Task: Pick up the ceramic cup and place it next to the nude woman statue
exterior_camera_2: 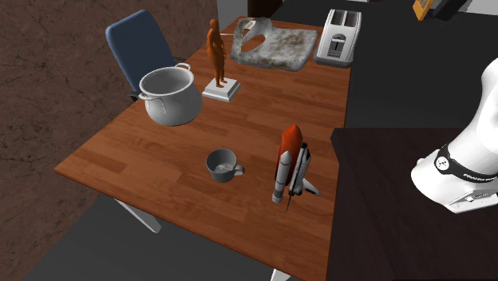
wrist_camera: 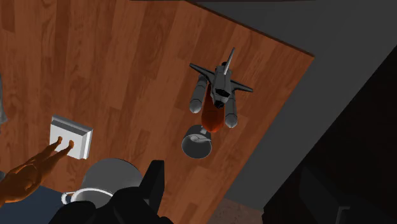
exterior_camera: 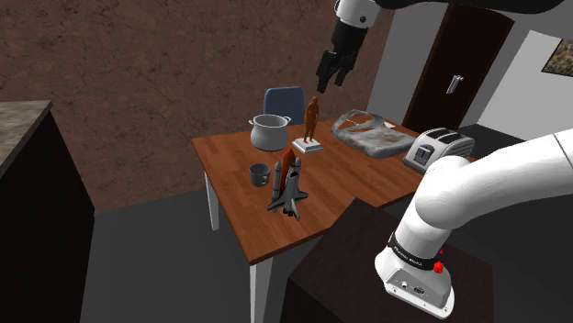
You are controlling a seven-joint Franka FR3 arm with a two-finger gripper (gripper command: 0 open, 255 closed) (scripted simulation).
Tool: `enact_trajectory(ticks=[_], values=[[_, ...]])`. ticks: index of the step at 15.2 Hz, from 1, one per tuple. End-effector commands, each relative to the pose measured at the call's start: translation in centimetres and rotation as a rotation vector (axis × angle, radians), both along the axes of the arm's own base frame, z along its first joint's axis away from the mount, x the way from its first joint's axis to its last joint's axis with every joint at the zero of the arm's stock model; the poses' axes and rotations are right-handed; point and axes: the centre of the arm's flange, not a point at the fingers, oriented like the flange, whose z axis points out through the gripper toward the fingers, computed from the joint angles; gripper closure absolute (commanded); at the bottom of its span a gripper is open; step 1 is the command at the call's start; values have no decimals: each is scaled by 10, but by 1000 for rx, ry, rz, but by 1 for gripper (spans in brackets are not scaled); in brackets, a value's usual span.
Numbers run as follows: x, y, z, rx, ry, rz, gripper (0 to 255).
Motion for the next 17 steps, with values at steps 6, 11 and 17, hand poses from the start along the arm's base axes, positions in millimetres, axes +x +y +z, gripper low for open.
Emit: enact_trajectory(ticks=[6,11,17], values=[[43,-2,-52,-8,14,6,0],[85,-4,-104,-17,29,12,0],[134,-7,-167,-27,46,19,0]])
